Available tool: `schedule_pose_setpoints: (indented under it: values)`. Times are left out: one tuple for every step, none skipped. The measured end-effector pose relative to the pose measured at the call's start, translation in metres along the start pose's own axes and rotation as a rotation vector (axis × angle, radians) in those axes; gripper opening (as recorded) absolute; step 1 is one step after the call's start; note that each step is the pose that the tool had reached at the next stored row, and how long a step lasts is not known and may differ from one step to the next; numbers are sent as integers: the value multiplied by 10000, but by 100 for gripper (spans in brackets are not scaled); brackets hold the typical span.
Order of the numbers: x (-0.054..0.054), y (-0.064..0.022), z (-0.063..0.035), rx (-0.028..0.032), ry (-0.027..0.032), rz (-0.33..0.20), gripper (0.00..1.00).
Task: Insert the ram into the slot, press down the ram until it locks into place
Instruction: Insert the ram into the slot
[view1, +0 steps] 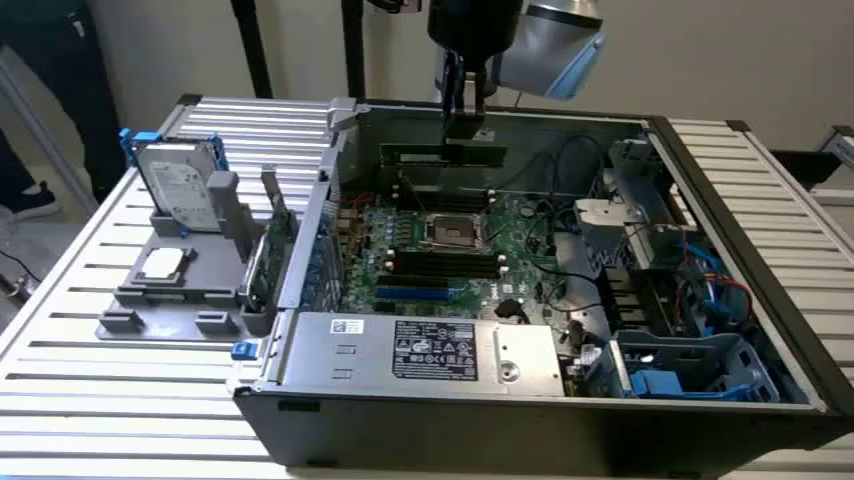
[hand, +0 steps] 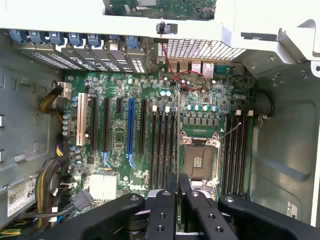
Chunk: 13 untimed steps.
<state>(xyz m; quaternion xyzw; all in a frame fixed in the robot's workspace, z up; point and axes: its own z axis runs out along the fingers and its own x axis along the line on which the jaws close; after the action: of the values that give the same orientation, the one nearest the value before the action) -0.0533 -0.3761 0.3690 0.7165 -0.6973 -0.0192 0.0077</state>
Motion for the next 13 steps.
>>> schedule_pose_setpoints:
  values:
    - [0, 0, 0, 0, 0, 0, 13]
    - [0, 0, 0, 0, 0, 0, 13]
    - [0, 0, 0, 0, 0, 0, 13]
    - [0, 0, 0, 0, 0, 0, 13]
    - [0, 0, 0, 0, 0, 0, 13]
    - [0, 0, 0, 0, 0, 0, 13]
    - [0, 0, 0, 0, 0, 0, 13]
    - [0, 0, 0, 0, 0, 0, 13]
    - [0, 0, 0, 0, 0, 0, 13]
    - [0, 0, 0, 0, 0, 0, 13]
    - [0, 0, 0, 0, 0, 0, 13]
    - [0, 0, 0, 0, 0, 0, 13]
    - [0, 0, 1, -1, 2, 0, 13]
